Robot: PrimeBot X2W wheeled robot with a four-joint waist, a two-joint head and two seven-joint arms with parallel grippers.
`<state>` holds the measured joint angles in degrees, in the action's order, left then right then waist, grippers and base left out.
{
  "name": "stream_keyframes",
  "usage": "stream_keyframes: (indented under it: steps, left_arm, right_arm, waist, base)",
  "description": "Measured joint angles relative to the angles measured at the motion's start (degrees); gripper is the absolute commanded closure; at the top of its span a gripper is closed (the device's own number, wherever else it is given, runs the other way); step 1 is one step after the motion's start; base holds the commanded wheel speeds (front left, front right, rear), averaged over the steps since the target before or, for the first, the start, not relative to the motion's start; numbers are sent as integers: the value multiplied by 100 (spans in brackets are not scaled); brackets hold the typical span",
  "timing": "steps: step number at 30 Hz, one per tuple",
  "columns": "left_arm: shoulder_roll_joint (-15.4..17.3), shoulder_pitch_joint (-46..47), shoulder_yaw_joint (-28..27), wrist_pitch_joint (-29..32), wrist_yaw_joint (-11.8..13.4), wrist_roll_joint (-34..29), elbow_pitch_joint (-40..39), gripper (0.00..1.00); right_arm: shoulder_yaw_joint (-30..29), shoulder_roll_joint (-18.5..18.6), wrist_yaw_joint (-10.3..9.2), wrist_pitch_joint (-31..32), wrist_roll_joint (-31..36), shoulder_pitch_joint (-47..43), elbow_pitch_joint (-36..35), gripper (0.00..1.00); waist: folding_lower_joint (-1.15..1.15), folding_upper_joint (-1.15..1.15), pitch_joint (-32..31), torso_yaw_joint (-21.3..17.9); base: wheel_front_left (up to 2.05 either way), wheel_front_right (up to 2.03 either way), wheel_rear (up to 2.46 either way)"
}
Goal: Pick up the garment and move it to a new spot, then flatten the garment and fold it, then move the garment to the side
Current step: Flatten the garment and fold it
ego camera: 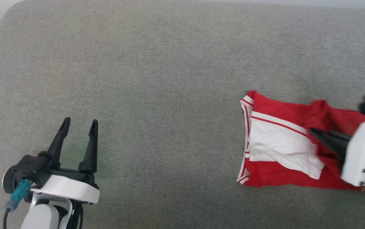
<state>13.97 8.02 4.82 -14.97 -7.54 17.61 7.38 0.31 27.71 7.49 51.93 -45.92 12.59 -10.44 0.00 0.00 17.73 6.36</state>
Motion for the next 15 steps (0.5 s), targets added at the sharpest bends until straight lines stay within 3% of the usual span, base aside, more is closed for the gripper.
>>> stream_keyframes:
  steps: [7,15]
  left_arm:
    - [-62,44,-40,0,0,27,43,0]
    - [-131,113,4,0,0,67,87,0]
  right_arm:
    - [1035,-220,0,-60,10,575,105,100]
    - [1707,-265,0,-399,70,1071,813,100]
  waist:
    - [0,0,102,145]
    - [0,0,146,300]
  base:
    - [0,0,0]
    - [0,0,0]
